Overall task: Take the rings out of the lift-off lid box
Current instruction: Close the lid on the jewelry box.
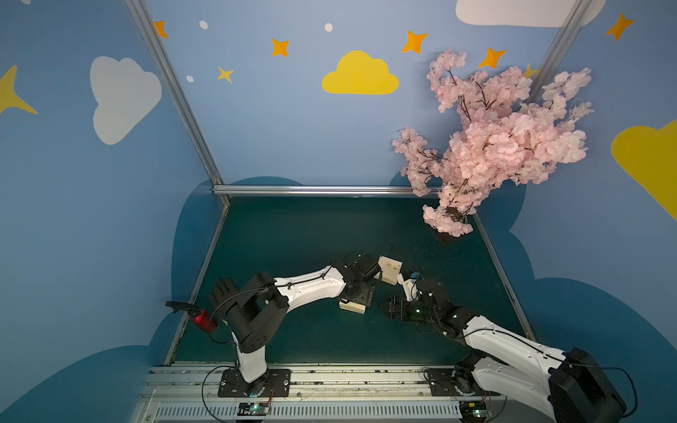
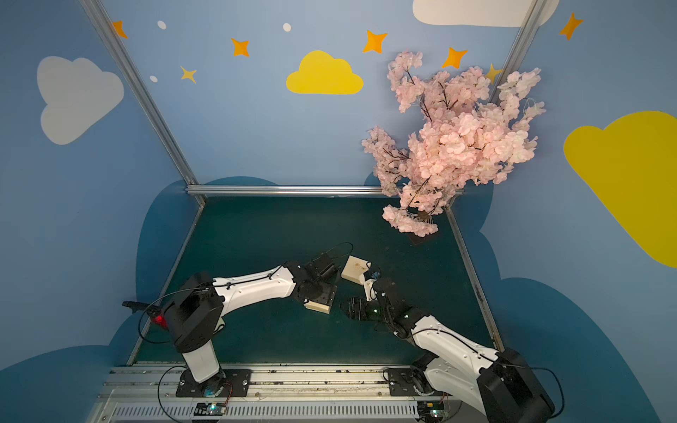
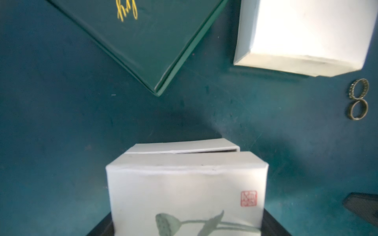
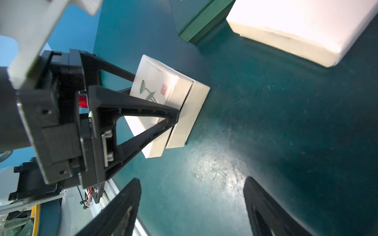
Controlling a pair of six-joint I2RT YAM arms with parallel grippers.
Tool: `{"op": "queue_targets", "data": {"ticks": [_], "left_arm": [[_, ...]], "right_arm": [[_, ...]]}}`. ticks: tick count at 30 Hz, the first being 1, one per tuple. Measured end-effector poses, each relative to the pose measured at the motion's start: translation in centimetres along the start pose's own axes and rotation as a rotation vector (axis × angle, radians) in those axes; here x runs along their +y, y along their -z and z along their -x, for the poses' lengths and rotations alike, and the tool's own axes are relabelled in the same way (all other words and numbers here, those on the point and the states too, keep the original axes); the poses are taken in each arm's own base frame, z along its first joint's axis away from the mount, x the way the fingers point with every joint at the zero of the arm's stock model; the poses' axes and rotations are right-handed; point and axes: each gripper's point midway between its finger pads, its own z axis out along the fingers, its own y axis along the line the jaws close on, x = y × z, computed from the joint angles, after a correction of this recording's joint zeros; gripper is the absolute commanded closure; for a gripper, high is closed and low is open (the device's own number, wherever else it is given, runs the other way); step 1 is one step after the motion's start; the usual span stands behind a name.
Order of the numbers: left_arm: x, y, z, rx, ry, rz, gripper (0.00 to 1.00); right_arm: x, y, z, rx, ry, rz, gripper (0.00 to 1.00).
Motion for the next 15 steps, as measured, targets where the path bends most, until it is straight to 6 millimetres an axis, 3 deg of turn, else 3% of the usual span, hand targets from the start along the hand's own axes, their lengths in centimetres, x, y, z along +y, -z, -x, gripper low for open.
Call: {"op": "queue_targets", "data": {"ticks": [15], "left_arm": [[0.13, -0.09, 0.16, -0.005, 0.004, 0.016, 0.07]], "right_arm": [[-0.01, 0.00, 0.00, 0.000, 0.000, 0.000, 0.20]]}}
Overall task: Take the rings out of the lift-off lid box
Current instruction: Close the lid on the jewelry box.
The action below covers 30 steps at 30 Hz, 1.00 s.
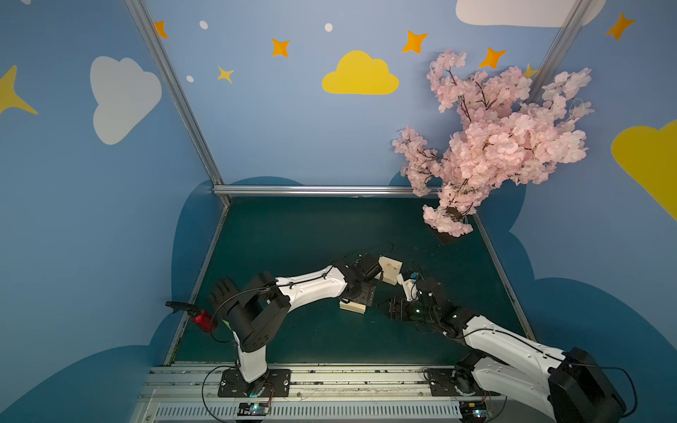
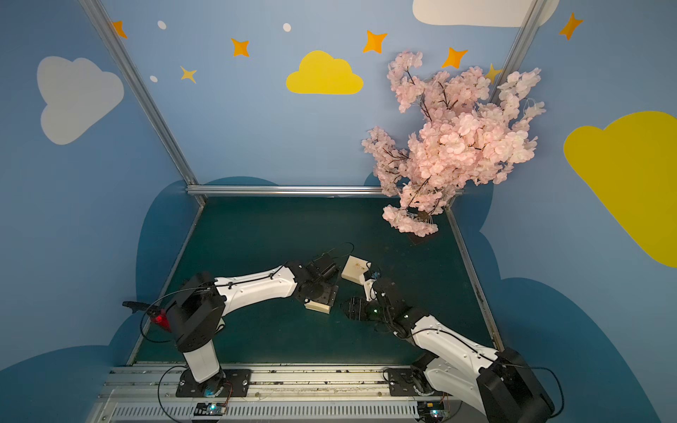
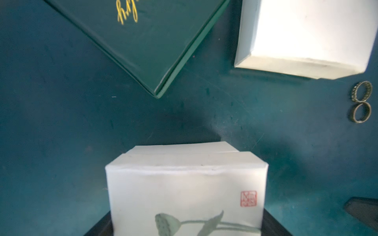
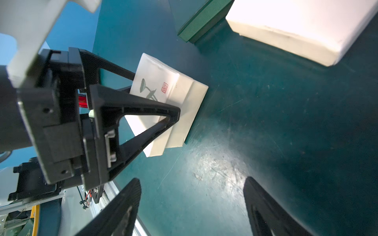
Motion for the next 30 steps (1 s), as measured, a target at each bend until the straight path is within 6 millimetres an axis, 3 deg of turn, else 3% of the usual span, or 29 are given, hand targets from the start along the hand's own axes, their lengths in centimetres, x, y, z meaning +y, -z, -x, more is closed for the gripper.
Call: {"op": "queue_targets", "data": {"ticks": [5, 18, 24, 30], "left_arm": [[0.4, 0.0, 0.2, -0.014, -0.001, 0.026, 0.00], [1.6, 0.4, 1.1, -0.069, 0.003, 0.091, 0.01], [2.8, 3.2, 1.7, -0.148, 0.043, 0.075, 0.01], [5.3, 5.6, 2.3, -0.230, 0.147, 0.044, 0.00]], "right_arm": [[0.0, 0.0, 0.0, 0.000, -0.001, 0.000, 0.20], [-0.2, -0.4, -0.6, 0.024, -0.026, -0.009, 0.20], [0.1, -1.6, -1.8, 0.080, -0.049, -0.016, 0.21], [1.4, -3.3, -1.1, 0.099, -0.066, 0.007, 0.22]]}}
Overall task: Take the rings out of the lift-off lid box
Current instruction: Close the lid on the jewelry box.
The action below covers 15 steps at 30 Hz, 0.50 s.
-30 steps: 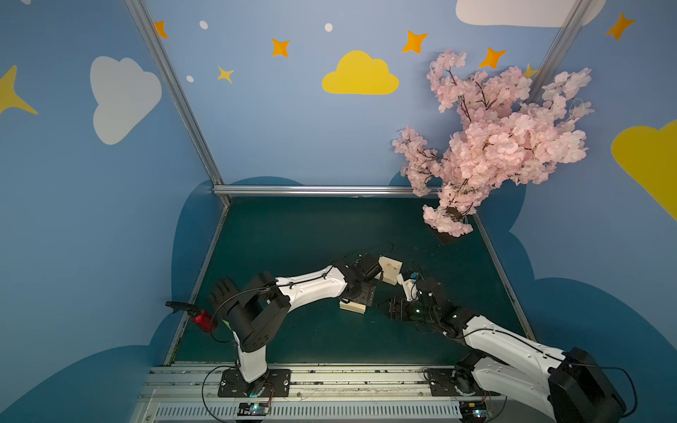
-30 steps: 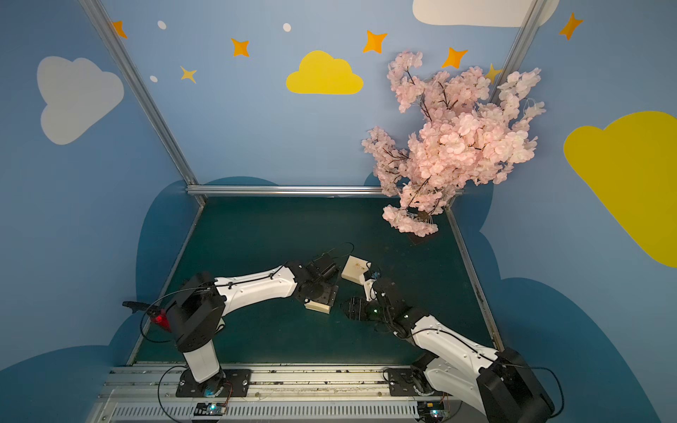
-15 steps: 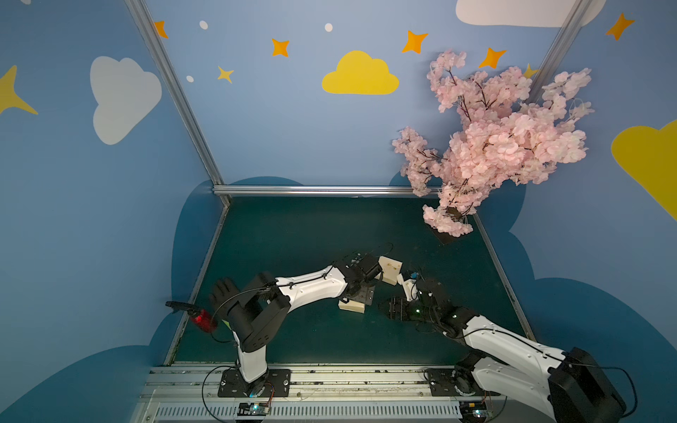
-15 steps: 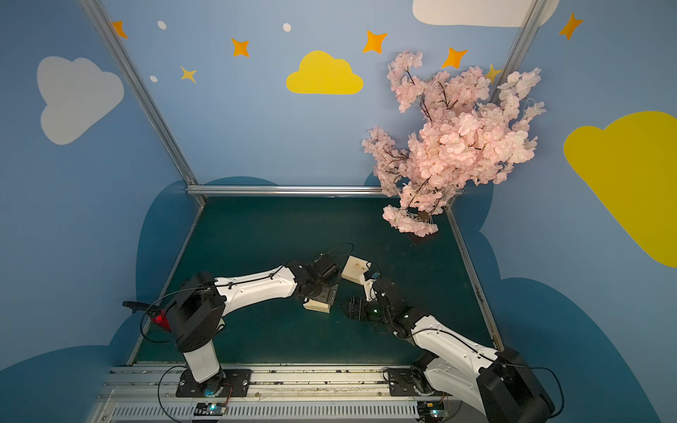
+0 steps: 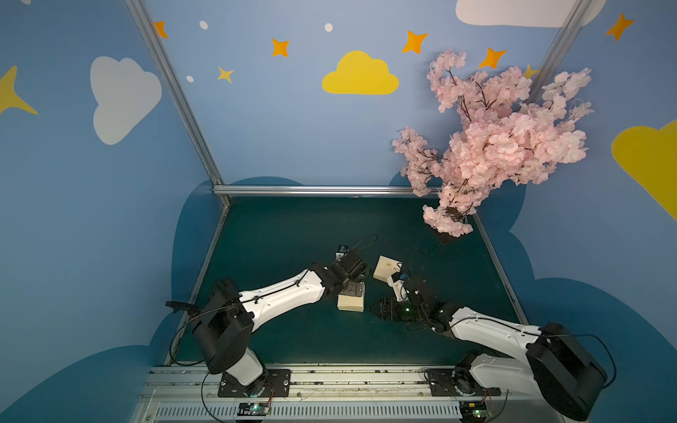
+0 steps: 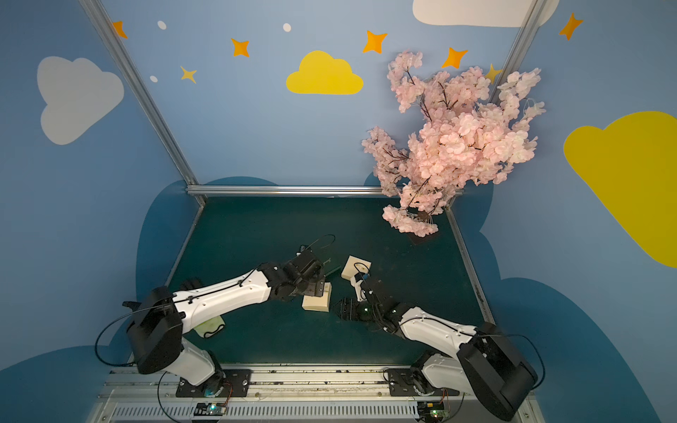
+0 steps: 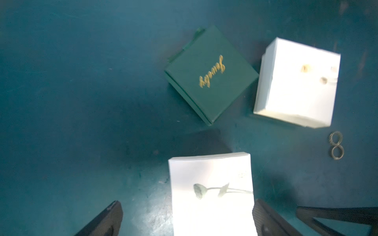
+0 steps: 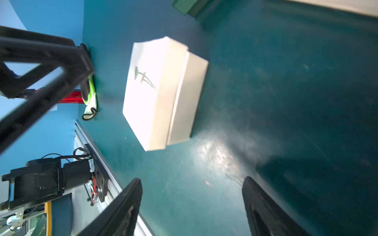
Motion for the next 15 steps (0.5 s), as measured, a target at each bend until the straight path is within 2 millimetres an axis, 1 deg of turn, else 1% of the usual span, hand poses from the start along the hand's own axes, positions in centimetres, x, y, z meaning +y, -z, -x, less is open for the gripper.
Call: {"op": "queue_targets", "data": {"ticks": [4, 8, 11, 15], "left_arm": [[2.4, -0.2, -0.6, 0.003, 0.095, -0.018, 0.00], [4.4, -1.5, -2.4, 0.049, 0.176, -0.029, 0.01], [4.7, -2.1, -3.7, 0.085, 0.194, -0.043, 0.01], [3.9, -2.3, -3.8, 0.093, 0.216, -0.097, 0.02]], "right_arm": [[0.9, -1.0, 0.8, 0.007, -0.016, 0.021, 0.22], [1.7, -1.9, 1.6, 0.011, -0.023, 0.032, 0.22], [2.0, -2.5, 2.1, 0.014, -0.030, 0.029, 0.24], [1.8, -3.4, 2.3, 0.025, -0.050, 0.012, 0.30]]}}
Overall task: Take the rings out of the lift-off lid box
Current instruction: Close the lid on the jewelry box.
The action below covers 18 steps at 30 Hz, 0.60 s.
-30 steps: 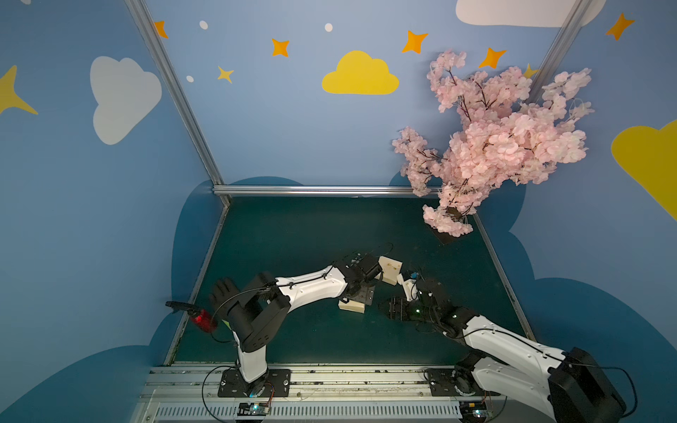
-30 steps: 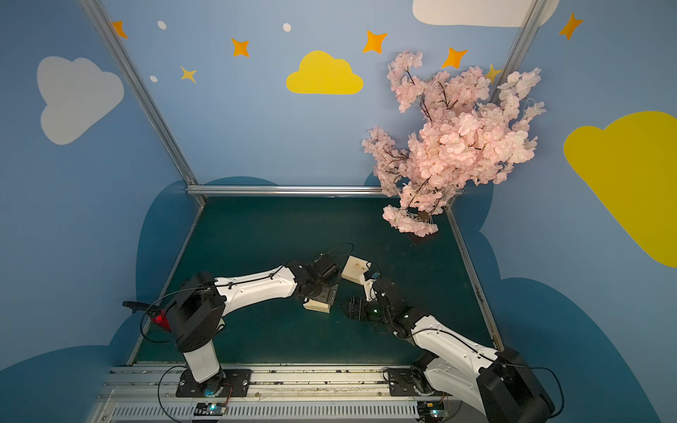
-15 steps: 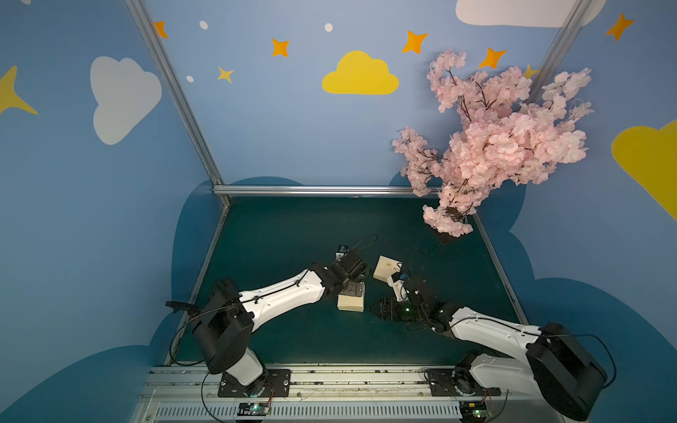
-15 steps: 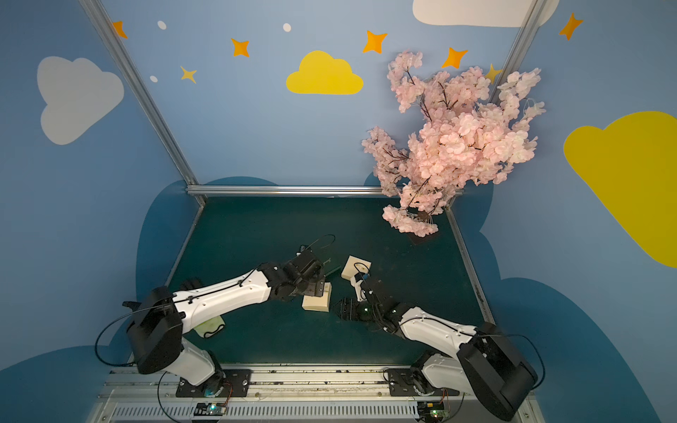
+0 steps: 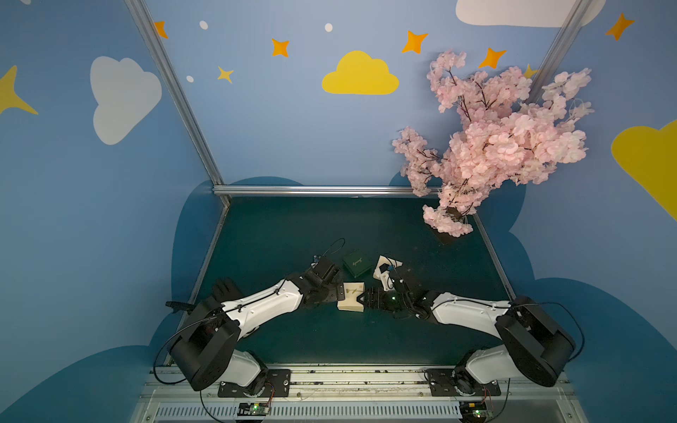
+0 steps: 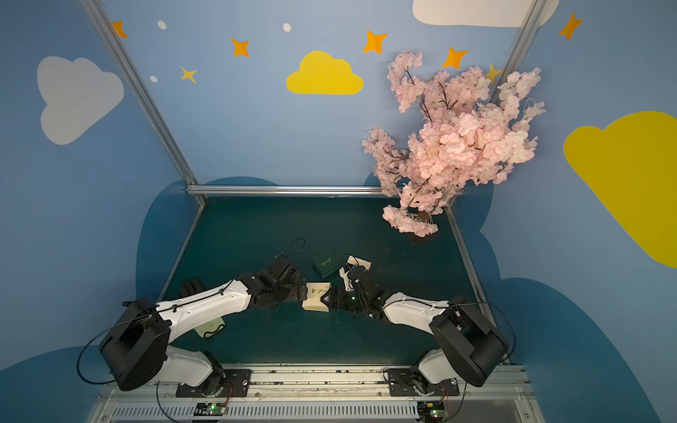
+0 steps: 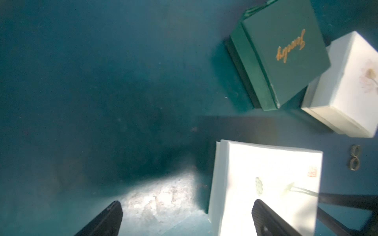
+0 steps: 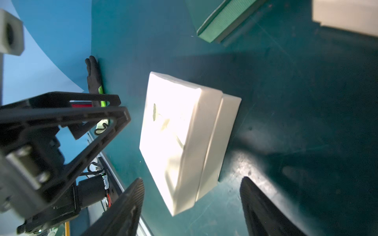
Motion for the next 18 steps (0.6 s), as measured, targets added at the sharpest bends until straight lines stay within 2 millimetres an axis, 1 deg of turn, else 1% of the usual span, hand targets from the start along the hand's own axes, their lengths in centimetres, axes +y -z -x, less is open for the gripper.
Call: {"op": "queue_targets", "data": {"ticks": [1, 2, 4, 12, 18], "left_arm": [[-0.2, 0.0, 0.1, -0.001, 0.006, -0.018, 0.02], [-0.4, -0.1, 0.1, -0.001, 0.013, -0.031, 0.03], [-0.5, -0.2, 0.2, 0.001, 0.028, -0.053, 0.03], [-1.4, -0.5, 0.7, 0.010, 0.069, -0.120, 0.04], [-2.0, -1.0, 0.5, 0.030, 0.081, -0.149, 0.05]], "right_arm": [[-0.1, -0.3, 0.1, 0.003, -0.006, -0.007, 0.32], [-0.2, -0.5, 0.1, 0.006, -0.012, -0.013, 0.37], [-0.4, -0.9, 0.3, 0.009, -0.025, -0.020, 0.43], [-0.2, -1.2, 0.7, -0.005, -0.044, -0.009, 0.50], [-0.2, -1.2, 0.9, -0.013, -0.062, -0.007, 0.51]]}}
